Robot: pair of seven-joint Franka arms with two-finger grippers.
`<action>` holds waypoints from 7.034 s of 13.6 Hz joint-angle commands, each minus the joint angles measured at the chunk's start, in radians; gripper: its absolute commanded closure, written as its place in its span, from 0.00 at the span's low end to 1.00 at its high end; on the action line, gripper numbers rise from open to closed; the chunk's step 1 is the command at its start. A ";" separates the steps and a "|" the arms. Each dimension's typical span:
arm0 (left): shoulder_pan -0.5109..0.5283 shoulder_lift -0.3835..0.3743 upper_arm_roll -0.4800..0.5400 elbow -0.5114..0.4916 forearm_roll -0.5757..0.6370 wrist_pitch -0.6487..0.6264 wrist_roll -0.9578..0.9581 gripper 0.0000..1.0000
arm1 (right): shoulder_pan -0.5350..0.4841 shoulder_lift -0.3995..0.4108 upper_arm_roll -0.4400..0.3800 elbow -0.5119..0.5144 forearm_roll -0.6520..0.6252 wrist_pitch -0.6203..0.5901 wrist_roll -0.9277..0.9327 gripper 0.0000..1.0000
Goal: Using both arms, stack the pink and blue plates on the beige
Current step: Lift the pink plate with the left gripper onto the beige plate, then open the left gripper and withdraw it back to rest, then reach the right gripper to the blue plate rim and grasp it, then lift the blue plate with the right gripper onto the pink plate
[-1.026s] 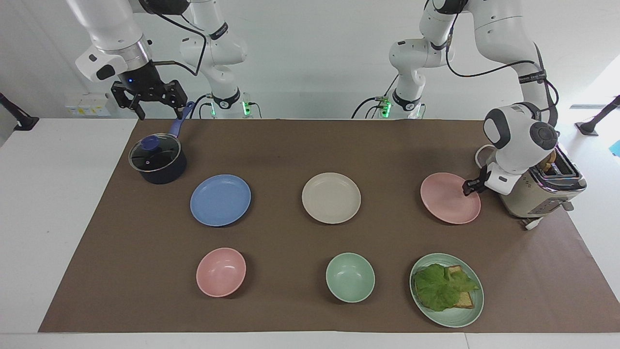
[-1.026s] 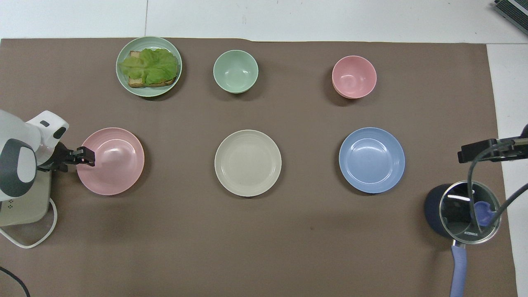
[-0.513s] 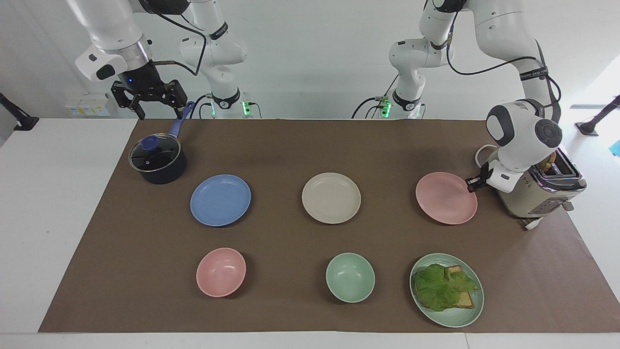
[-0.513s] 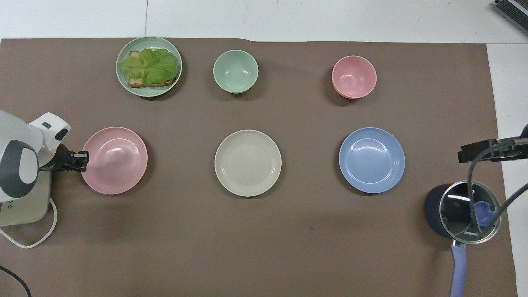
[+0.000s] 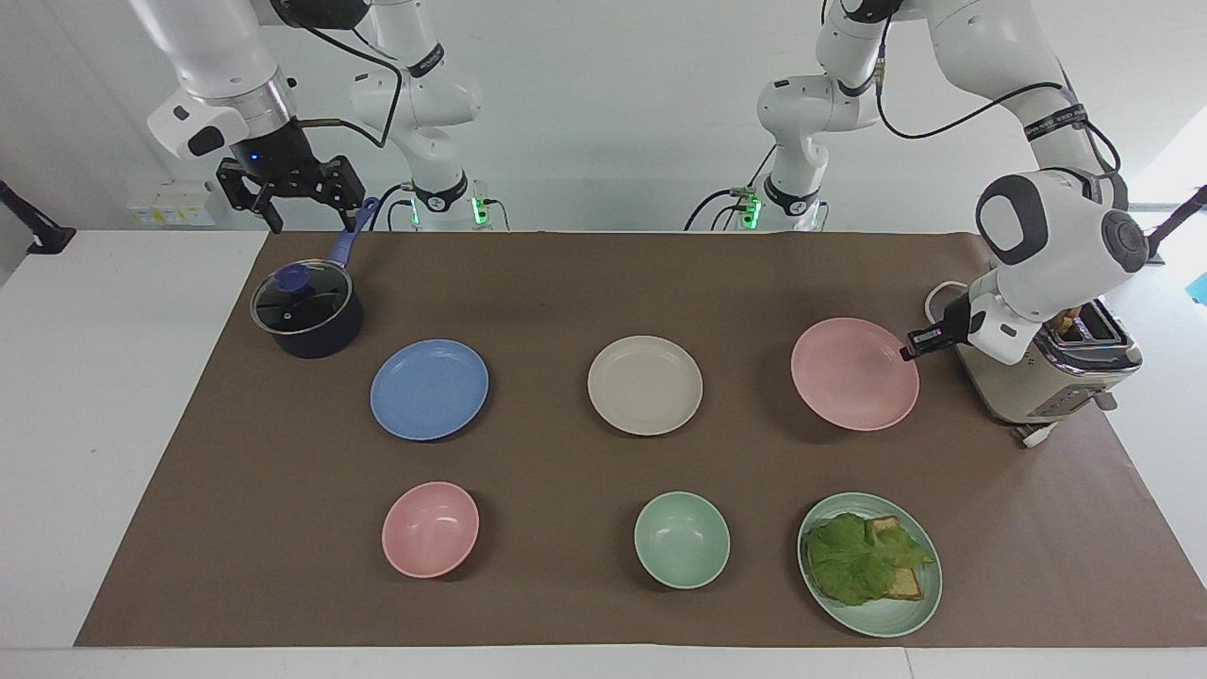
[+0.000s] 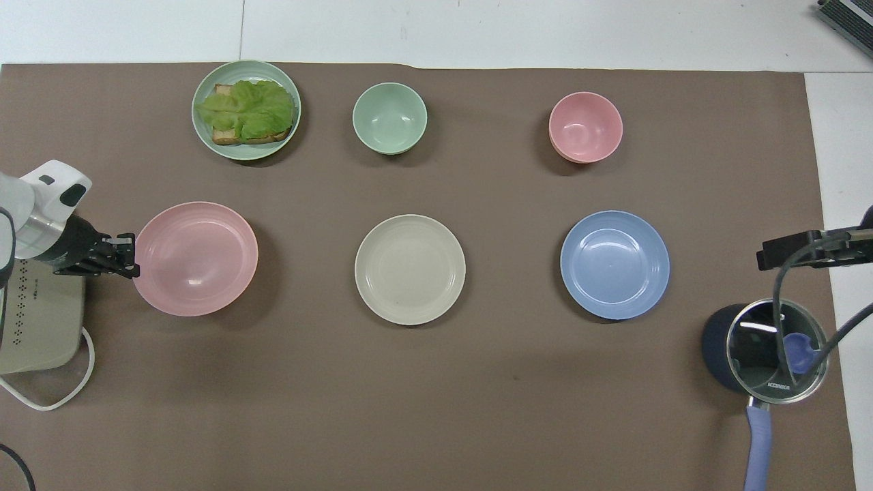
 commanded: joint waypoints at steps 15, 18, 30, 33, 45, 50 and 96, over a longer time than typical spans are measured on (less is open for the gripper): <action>-0.505 -0.031 -0.030 -0.106 -0.134 0.273 -0.393 1.00 | -0.011 -0.021 0.002 -0.030 0.000 0.023 -0.021 0.00; -0.519 -0.032 -0.030 -0.181 -0.134 0.365 -0.389 1.00 | -0.011 -0.021 0.002 -0.030 0.000 0.023 -0.021 0.00; -0.494 -0.026 -0.018 -0.122 -0.089 0.304 -0.358 0.00 | -0.011 -0.023 0.002 -0.030 0.000 0.028 -0.023 0.00; -0.423 -0.037 -0.015 0.005 0.055 0.143 -0.355 0.00 | -0.011 -0.037 0.002 -0.057 0.000 0.046 -0.023 0.00; -0.119 -0.092 -0.013 0.308 0.198 -0.196 -0.039 0.00 | -0.041 -0.040 -0.001 -0.146 0.000 0.161 -0.075 0.00; -0.119 -0.101 -0.010 0.334 0.247 -0.243 0.016 0.00 | -0.037 0.089 0.000 -0.222 0.040 0.376 -0.133 0.00; -0.117 -0.106 -0.010 0.328 0.239 -0.232 0.012 0.00 | 0.288 0.153 0.019 -0.306 0.198 0.523 0.342 1.00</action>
